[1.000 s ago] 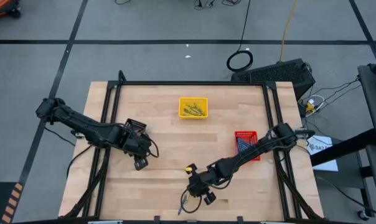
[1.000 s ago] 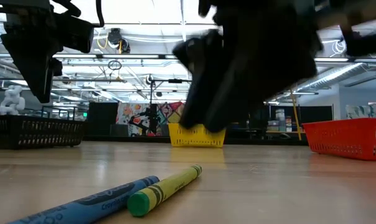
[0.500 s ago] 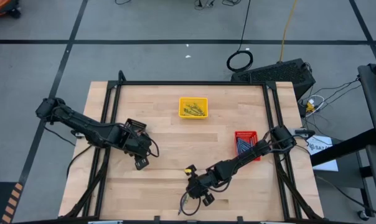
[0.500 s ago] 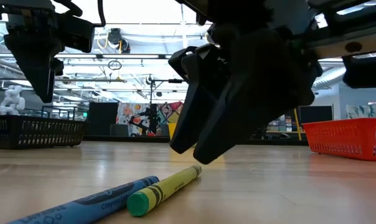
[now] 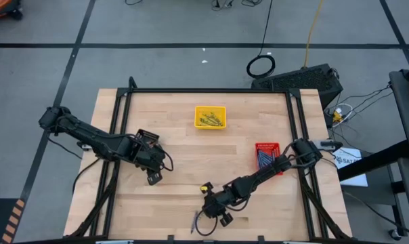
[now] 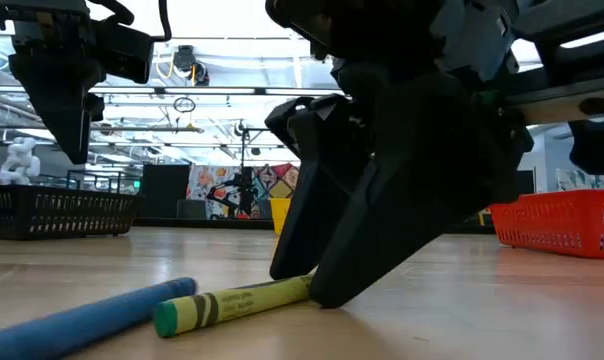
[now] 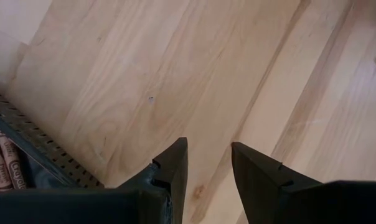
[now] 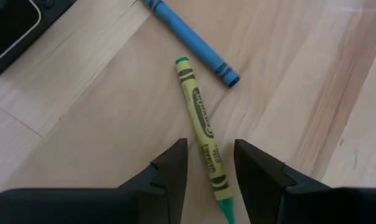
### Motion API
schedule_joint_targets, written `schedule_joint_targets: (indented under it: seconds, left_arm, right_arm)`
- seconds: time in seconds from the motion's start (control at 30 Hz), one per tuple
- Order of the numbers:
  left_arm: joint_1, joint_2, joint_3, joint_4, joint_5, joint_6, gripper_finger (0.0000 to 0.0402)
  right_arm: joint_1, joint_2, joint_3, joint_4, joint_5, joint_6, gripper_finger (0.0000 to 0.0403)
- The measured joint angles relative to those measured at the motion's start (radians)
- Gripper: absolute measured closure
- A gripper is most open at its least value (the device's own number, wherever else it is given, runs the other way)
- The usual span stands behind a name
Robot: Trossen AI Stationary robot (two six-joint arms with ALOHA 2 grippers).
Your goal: Sort crayons
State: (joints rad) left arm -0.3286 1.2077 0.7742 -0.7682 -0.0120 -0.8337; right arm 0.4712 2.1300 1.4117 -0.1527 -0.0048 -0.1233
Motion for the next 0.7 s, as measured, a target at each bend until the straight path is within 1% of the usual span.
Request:
schedule_joint_targets:
  seconds: [0.1,0.2,0.3,0.43,0.7]
  left_arm:
    - [0.0,0.0,0.0,0.001,0.0,0.0,0.0274]
    - [0.0,0.0,0.0,0.001,0.0,0.0,0.0274]
    - [0.0,0.0,0.0,0.001,0.0,0.0,0.0274]
    - [0.0,0.0,0.0,0.001,0.0,0.0,0.0274]
    - [0.0,0.0,0.0,0.001,0.0,0.0,0.0274]
  right_arm:
    - [-0.005,0.0,0.0,-0.007,-0.001,0.019,0.0287]
    - [-0.011,0.0,0.0,-0.037,-0.002,0.043,0.0304]
    - [-0.016,0.0,0.0,-0.053,-0.003,0.077,0.0336]
    - [-0.019,0.0,0.0,-0.059,0.0,0.093,0.039]
    - [-0.02,0.0,0.0,-0.057,0.003,0.194,0.0399]
